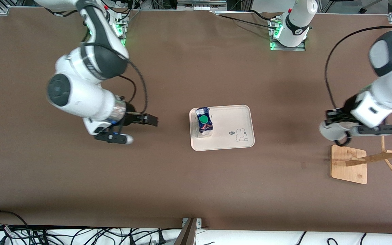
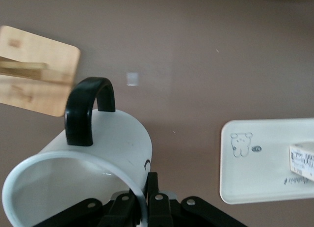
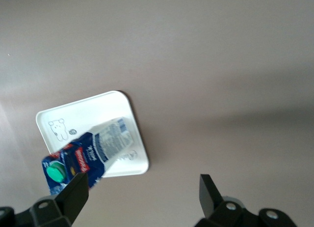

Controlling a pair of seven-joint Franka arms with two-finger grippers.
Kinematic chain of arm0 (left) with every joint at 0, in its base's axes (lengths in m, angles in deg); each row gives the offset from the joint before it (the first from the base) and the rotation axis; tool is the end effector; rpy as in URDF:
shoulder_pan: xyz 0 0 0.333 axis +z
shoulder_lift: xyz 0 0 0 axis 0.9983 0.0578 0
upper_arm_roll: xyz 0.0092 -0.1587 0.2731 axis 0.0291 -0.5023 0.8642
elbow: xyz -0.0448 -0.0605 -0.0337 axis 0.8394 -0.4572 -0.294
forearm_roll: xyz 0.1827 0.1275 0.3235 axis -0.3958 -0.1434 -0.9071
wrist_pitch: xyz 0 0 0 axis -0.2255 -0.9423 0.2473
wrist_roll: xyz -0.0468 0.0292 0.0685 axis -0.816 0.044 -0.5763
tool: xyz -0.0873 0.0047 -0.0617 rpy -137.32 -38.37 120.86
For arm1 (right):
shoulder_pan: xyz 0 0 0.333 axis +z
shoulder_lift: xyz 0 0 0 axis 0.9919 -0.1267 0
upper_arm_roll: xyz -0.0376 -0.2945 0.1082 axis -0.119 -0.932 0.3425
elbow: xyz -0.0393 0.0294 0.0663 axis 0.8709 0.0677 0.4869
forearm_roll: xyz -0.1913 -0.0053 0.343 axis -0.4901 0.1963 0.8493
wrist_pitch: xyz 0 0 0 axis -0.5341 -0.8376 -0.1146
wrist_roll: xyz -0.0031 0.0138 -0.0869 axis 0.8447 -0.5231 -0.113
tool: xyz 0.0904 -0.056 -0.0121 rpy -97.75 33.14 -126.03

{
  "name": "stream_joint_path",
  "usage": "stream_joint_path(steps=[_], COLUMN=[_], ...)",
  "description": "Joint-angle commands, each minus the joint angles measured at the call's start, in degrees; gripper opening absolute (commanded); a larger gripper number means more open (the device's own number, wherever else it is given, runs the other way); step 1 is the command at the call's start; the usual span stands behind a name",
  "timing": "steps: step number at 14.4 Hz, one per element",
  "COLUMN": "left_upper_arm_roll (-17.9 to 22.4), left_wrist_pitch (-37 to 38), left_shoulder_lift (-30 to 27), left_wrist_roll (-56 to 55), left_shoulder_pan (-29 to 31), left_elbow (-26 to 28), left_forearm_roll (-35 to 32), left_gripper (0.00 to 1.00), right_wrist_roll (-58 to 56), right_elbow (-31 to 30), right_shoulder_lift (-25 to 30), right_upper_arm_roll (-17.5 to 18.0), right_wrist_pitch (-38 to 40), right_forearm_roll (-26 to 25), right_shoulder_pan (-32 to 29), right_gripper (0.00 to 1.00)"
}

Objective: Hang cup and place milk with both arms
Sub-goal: 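Carry the mug to the wooden stand while the right gripper reaches the carton, then hang the mug handle on the stand peg while the right gripper descends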

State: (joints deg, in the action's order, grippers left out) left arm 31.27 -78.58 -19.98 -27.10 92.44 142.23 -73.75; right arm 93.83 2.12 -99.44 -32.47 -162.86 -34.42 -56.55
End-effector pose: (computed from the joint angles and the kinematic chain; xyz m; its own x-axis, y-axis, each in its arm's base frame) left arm 0.6203 0.0088 0.4818 0.9899 0.1371 0.0360 0.1317 -0.9834 0.1244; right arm 0.6350 0.3247 0.4302 0.9723 -0.1899 -0.1366 -0.2226 -0.9304 -0.2912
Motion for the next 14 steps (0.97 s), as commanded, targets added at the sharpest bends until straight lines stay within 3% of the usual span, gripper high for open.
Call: stream_joint_path(steps=[1, 10, 14], left_upper_arm_roll=[3.0, 5.9, 6.2], left_wrist_pitch=[1.5, -0.2, -0.8], left_shoulder_lift=[2.6, 5.0, 6.2], left_wrist_roll=[1.7, 11.9, 13.5], left_shoulder_pan=[0.0, 1.2, 1.3], left_elbow=[-5.2, -7.6, -9.2], left_forearm_roll=[-0.6, -0.2, -0.2], left_gripper=[0.0, 0.0, 0.0], right_wrist_roll=[4.7, 20.4, 23.4], right_elbow=[0.7, 0.6, 0.6], right_shoulder_lift=[-2.3, -6.0, -6.1], right_upper_arm_roll=[-0.6, -0.8, -0.8], right_wrist_pitch=[-3.7, -13.3, -13.8], right_forearm_roll=[1.1, 0.5, 0.4], right_shoulder_pan=[3.4, 10.7, 12.3], right_gripper=[1.0, 1.0, 1.0])
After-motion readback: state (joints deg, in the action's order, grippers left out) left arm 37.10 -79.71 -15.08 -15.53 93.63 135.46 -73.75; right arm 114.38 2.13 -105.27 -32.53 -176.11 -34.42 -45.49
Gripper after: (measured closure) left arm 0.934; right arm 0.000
